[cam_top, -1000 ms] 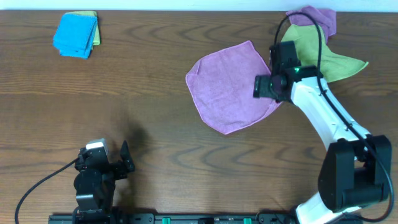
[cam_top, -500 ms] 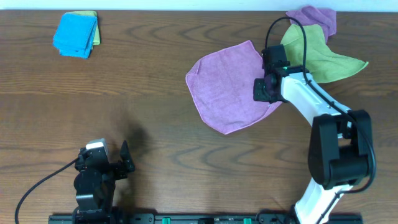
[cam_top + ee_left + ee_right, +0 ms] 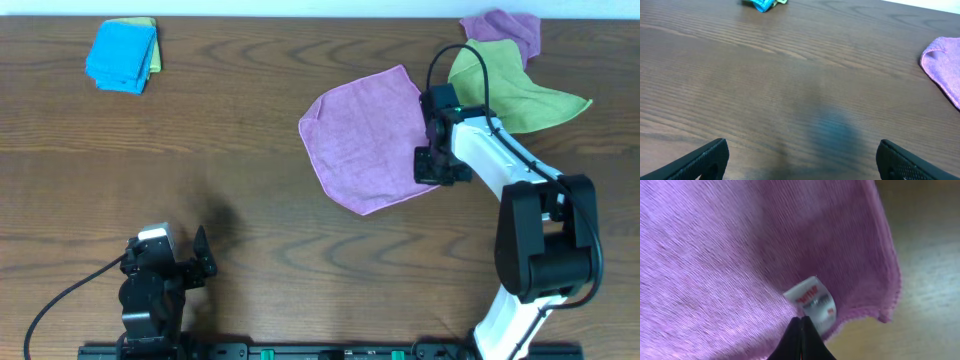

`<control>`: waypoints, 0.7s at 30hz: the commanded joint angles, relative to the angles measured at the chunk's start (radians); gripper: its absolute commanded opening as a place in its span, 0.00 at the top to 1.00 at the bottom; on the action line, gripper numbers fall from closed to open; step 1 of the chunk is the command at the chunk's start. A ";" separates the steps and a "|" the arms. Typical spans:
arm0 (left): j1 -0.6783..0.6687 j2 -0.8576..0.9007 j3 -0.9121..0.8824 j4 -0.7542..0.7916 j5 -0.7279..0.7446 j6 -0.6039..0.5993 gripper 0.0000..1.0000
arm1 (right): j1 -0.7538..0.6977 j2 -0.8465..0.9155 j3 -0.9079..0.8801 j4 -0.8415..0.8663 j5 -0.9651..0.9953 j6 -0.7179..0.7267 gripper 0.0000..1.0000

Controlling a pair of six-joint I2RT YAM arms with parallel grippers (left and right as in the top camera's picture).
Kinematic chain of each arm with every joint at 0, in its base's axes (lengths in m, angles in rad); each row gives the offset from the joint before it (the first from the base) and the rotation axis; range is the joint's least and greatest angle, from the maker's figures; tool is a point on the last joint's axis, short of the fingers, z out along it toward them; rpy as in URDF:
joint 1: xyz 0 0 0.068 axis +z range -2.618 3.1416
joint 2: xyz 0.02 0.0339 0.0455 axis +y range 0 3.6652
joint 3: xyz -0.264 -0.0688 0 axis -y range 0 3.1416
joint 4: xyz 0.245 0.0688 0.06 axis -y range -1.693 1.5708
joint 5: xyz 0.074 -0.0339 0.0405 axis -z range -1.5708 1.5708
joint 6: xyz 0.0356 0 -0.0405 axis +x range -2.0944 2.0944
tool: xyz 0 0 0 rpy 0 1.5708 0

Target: Fold the cloth

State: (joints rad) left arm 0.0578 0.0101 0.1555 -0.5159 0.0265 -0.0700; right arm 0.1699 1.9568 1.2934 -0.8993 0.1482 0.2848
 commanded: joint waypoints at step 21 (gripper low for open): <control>-0.002 -0.006 -0.014 0.002 0.000 0.014 0.05 | 0.054 -0.044 0.248 -0.035 -0.059 -0.102 0.98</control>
State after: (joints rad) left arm 0.0578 0.0101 0.1555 -0.5159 0.0269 -0.0700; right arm 0.2001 1.9377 1.5227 -0.9405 0.1001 0.3031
